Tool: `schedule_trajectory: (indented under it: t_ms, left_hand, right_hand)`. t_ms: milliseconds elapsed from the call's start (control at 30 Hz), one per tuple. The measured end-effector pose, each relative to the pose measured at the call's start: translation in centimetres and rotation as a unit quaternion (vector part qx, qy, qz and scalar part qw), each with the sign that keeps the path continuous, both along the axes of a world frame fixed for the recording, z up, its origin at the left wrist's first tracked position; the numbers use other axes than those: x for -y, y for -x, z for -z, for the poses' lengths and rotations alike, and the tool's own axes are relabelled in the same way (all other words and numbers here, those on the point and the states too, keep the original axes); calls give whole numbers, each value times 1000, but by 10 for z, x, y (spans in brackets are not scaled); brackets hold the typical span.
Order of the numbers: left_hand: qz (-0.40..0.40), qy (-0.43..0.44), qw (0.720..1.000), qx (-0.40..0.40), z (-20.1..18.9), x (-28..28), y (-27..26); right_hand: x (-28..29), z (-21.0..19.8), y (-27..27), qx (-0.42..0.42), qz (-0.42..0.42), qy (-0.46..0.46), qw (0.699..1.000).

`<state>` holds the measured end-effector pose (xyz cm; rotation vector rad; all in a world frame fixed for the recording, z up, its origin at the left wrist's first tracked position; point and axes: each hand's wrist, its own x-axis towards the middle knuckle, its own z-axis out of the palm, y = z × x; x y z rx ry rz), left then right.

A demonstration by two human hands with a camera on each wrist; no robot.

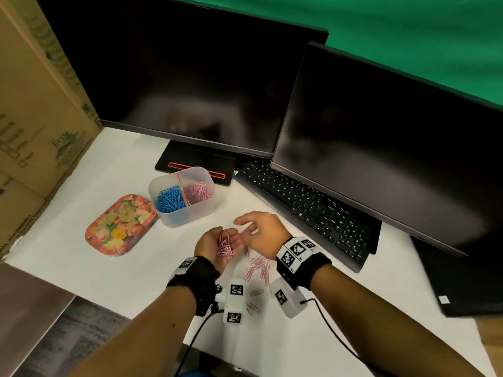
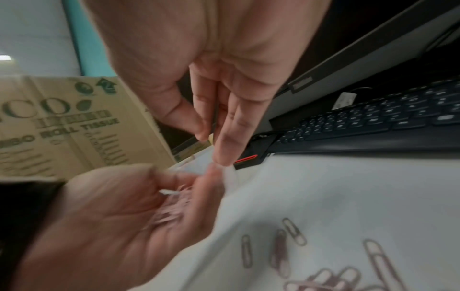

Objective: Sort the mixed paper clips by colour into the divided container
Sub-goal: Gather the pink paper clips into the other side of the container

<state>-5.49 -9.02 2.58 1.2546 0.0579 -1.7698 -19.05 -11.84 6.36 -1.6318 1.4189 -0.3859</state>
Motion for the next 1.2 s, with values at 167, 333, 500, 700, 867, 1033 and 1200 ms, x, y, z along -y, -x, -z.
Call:
schedule_trajectory:
  t_ms: [167,333,500,700,867,1033,1200]
  left_hand:
    - [-17,-28,999,10,4,-7,-18]
    - [-16,-38,999,29,12,-20,-29]
    - [-7,-33,999,16,14,-24,-25]
    - [32,-26,999,19,13,-20,-8]
    - [52,-29,998,27,11,-20,-1]
    - [57,-42,997,42,9,-26,-2]
    - [63,-45,996,47,9,-30,-6]
  right_hand:
    - [15,28,12,-228,-128,14,965]
    - [-9,52,10,-310,-347,43,884]
    - [-37,56,49,-287,-367,62,882]
    - [-70,51,77,-228,-316,38,920]
    - [-71,43,91,-316,-186,24,930]
    - [-89,50,67,-303,-115,-20,946]
    - [-84,56,37,-257,-132,-42,956]
